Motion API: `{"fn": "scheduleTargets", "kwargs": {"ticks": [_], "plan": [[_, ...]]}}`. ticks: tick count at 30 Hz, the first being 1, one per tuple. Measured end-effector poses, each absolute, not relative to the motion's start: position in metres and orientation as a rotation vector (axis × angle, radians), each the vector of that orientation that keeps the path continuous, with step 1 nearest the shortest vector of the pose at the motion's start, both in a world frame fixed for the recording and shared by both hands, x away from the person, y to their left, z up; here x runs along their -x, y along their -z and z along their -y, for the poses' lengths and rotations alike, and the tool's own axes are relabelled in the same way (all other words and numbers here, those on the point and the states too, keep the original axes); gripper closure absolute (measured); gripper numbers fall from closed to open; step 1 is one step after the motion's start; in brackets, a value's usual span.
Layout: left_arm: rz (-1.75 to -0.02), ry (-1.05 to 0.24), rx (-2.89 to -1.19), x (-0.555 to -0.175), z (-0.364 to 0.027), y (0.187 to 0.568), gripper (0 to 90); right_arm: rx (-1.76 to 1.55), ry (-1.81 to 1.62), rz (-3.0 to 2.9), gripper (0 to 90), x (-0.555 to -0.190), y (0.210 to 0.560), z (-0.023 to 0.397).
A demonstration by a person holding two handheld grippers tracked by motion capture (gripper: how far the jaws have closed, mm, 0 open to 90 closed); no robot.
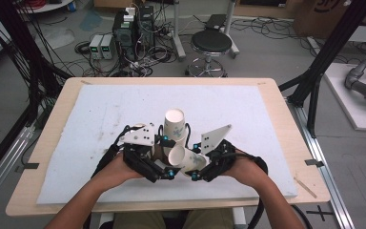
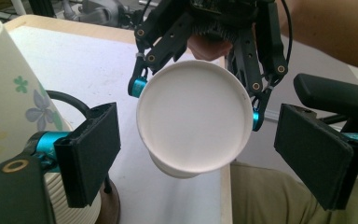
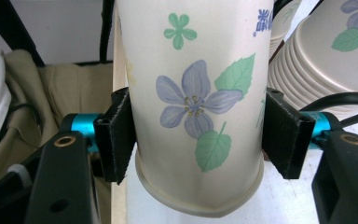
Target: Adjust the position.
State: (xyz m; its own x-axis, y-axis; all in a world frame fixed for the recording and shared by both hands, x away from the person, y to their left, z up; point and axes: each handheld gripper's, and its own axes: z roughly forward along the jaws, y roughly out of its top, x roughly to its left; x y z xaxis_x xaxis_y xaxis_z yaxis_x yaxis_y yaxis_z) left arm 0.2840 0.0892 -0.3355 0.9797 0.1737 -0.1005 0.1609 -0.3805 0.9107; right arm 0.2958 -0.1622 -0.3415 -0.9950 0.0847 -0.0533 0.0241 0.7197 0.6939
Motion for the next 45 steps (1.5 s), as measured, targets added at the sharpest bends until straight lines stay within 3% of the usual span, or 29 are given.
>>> {"fn": "scheduleTargets", "kwargs": {"ticks": [11, 26, 35, 40, 45], "plan": [[-0.199, 0.011, -2.043, -0.285, -0.081, 0.340, 19.9, -0.017, -0.945, -2.927, 34.4, -0.292, 0.338, 0.148], [-0.158, 0.018, -2.103, -0.286, -0.075, 0.345, 35.0, -0.005, -0.850, -2.986, 34.7, -0.293, 0.339, 0.141], [-0.137, 0.009, -2.102, -0.286, -0.075, 0.346, 36.3, -0.003, -0.840, -2.998, 34.5, -0.292, 0.338, 0.142], [-0.144, 0.025, -2.064, -0.287, -0.080, 0.344, 36.7, -0.094, -0.999, -2.945, 21.9, -0.294, 0.336, 0.150], [-0.147, 0.031, -2.025, -0.289, -0.085, 0.346, 36.7, -0.153, -1.192, -2.875, 21.5, -0.293, 0.334, 0.165]]}}
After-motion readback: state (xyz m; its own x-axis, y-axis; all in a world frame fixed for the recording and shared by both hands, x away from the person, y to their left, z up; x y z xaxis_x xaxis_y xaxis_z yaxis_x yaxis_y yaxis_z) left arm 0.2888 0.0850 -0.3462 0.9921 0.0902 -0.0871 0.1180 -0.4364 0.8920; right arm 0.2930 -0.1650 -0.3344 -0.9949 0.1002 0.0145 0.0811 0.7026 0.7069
